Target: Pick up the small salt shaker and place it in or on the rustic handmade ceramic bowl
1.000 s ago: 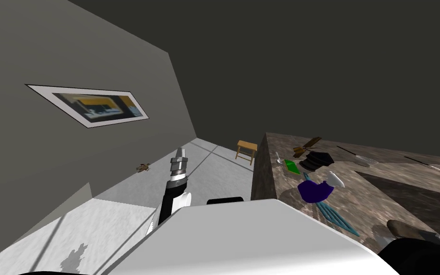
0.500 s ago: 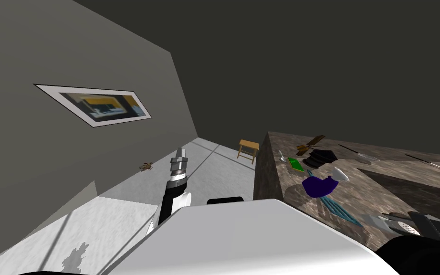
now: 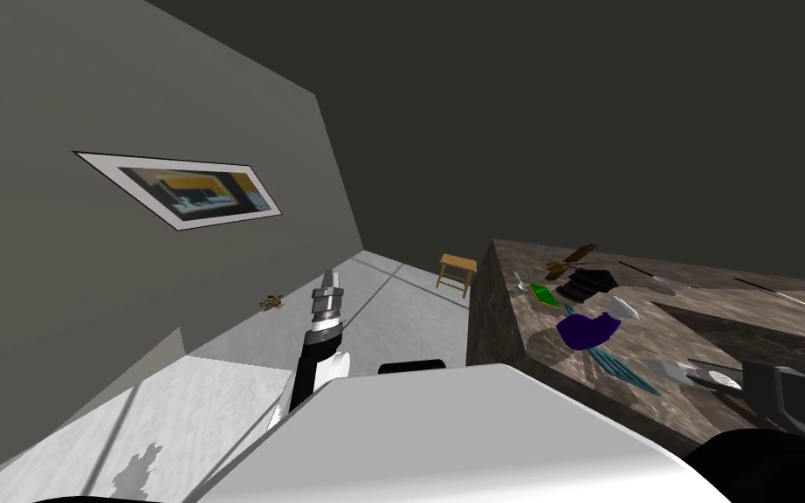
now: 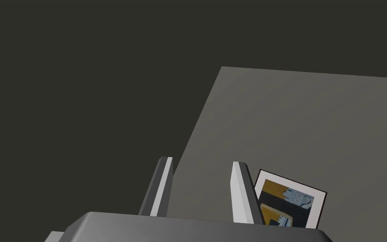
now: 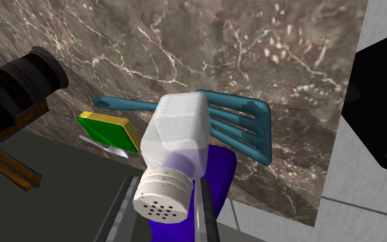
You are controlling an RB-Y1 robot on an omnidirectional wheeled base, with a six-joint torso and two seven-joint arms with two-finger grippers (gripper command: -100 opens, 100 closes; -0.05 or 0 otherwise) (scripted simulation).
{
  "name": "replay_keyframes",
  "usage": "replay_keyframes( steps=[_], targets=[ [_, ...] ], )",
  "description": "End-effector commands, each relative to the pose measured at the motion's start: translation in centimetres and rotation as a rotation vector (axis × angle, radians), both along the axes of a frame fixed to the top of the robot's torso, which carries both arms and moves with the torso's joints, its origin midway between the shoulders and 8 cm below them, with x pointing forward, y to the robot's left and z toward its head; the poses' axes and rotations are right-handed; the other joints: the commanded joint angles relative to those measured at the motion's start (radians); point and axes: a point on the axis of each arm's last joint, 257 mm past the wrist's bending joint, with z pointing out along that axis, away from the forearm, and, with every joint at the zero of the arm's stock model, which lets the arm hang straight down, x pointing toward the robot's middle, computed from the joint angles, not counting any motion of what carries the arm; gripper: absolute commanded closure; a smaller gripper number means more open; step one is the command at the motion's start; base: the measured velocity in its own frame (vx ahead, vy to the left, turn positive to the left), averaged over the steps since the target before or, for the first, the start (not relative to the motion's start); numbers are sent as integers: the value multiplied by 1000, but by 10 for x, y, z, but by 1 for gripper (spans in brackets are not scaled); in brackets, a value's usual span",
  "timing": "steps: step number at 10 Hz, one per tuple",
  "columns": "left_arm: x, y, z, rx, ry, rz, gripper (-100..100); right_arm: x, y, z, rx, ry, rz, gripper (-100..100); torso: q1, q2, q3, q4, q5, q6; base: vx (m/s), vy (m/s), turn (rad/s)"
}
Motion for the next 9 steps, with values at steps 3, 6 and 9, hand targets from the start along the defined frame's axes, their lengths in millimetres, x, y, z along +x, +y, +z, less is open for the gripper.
replay_keyframes(
  steps=[3, 6, 9],
  targets=[
    [0, 0, 0, 0, 0, 0, 0, 15, -16, 17, 43, -114, -128, 100, -4, -1, 0, 0, -1, 1, -21, 35, -26],
    [0, 0, 0, 0, 0, 0, 0, 14, -26, 22, 95, -178, -234, 100, -11, -3, -1, 0, -3, 1, 12, -36, -33],
    [0, 0, 0, 0, 0, 0, 0, 5, -35, 24, 163, -240, -360, 100, -14, -3, -2, 0, -5, 2, 30, -65, -57]
  ],
)
